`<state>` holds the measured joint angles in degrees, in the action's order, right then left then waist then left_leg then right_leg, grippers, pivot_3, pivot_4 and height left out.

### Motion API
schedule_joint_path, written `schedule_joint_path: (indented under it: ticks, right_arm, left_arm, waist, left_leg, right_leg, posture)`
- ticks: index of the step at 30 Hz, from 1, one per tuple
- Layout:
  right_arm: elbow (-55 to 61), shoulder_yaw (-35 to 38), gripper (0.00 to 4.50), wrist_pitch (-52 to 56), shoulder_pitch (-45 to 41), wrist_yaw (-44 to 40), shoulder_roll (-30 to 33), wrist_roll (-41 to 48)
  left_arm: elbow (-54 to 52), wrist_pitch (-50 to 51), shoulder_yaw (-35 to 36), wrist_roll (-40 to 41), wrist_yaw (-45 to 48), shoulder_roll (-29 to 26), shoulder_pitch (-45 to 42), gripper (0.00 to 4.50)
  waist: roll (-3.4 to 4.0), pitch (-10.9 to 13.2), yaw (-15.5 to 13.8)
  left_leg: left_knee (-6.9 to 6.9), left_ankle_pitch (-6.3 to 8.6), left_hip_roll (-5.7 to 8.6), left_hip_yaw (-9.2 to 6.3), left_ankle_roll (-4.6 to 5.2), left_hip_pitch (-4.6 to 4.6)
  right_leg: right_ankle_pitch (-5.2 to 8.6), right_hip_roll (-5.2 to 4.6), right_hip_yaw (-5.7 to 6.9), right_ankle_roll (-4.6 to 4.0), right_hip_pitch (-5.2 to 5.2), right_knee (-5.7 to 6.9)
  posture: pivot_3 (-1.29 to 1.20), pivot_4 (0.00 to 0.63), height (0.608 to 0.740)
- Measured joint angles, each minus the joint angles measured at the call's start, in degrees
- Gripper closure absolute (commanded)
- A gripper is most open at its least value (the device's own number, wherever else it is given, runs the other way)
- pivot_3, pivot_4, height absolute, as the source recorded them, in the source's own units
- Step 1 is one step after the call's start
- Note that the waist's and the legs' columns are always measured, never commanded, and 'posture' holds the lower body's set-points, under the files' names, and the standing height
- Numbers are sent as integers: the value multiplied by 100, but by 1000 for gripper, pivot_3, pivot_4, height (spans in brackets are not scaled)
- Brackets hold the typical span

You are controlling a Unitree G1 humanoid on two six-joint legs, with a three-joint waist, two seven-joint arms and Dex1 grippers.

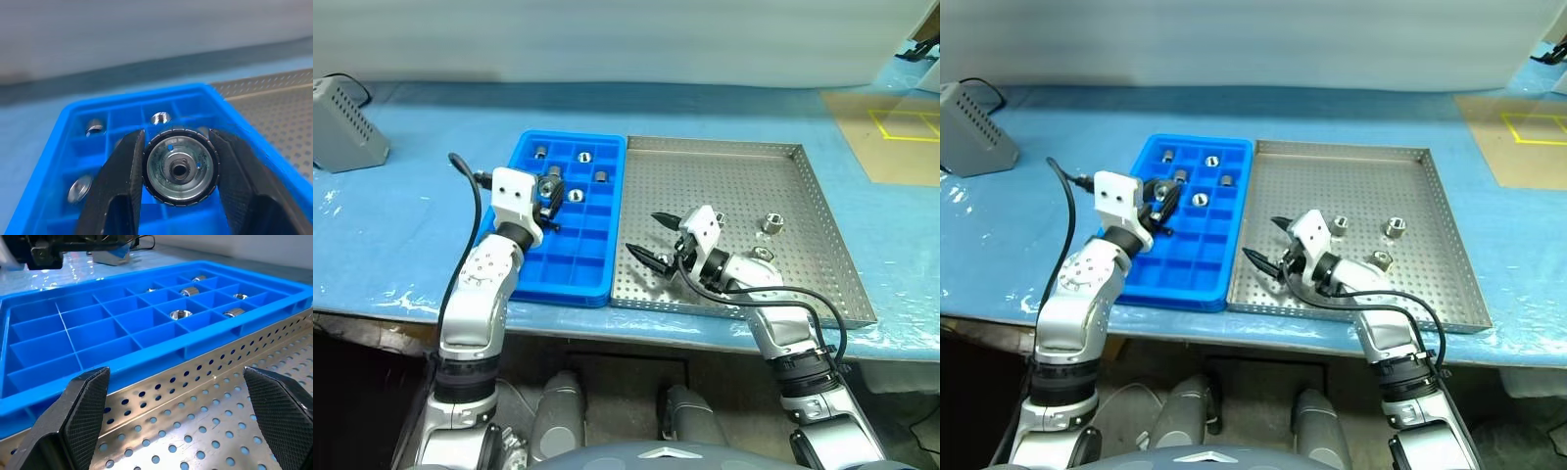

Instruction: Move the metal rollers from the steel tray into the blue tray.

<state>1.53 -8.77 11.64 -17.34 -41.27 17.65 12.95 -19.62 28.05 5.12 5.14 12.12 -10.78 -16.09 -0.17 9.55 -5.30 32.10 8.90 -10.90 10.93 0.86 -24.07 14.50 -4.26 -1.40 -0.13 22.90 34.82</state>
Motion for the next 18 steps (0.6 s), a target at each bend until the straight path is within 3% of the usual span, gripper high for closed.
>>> schedule_joint_path:
  ticks: [9,18]
  right_arm:
    - [-87,-42,0,-42,-4,-122,-16,-50]
    - [-87,-42,0,-42,-11,-120,14,-65]
  left_arm:
    - [-67,210,503,-379,-1078,136,496,2767]
    - [327,267,565,-296,-1173,290,530,2767]
  waist:
    - [-1,0,-38]
    - [-1,0,-48]
  left_leg:
    - [1,-5,5,-22,-8,-3]
    - [2,-13,8,-38,-19,-4]
  right_leg:
    - [-1,5,4,3,-2,0]
    - [-2,6,11,4,-6,1]
  posture:
    - [142,150,740]
    - [111,150,740]
